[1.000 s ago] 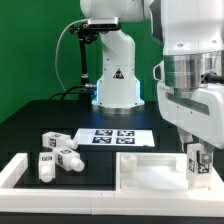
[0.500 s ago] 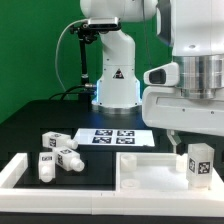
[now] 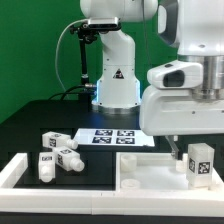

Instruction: Assemble one leg

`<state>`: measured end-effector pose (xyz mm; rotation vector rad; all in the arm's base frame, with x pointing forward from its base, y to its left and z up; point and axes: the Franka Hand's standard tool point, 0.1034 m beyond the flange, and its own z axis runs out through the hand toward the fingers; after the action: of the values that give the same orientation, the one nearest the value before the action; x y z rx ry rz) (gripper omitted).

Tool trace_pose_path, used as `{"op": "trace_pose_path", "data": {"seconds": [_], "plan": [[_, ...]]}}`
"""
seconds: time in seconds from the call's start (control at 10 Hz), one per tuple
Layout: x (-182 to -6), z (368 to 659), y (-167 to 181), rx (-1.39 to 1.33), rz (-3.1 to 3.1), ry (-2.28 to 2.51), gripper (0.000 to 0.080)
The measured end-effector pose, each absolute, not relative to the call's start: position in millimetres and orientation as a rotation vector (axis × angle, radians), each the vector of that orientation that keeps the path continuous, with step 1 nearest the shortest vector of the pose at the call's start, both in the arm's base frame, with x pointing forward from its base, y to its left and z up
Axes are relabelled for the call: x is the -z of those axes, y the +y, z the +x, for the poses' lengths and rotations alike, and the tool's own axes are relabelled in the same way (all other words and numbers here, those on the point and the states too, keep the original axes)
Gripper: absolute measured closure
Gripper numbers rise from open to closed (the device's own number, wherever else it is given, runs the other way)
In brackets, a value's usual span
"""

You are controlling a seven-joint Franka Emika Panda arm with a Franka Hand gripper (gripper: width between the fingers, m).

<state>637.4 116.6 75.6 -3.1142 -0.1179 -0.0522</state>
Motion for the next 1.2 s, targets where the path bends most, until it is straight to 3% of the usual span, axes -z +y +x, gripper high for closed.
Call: {"op": "trace_pose_path", "data": {"seconds": [0.1, 0.2, 0.3, 0.4, 1.0, 1.2], "plan": [[-75.5, 637.5, 116.1, 0.052, -3.114, -0.101, 0.0235], [-75.4, 637.4, 116.3, 0.051, -3.115, -0.049, 0.0372], [-75.3, 637.4, 115.8, 0.049, -3.113, 0.078, 0.0372], [-75.1, 637.4, 115.2, 0.047, -3.107, 0.208, 0.0514], [-73.9, 641.2, 109.4, -0.022, -2.584, 1.565, 0.0514], [-74.0, 640.0, 112.8, -0.068, -2.415, 1.790, 0.0512]]}}
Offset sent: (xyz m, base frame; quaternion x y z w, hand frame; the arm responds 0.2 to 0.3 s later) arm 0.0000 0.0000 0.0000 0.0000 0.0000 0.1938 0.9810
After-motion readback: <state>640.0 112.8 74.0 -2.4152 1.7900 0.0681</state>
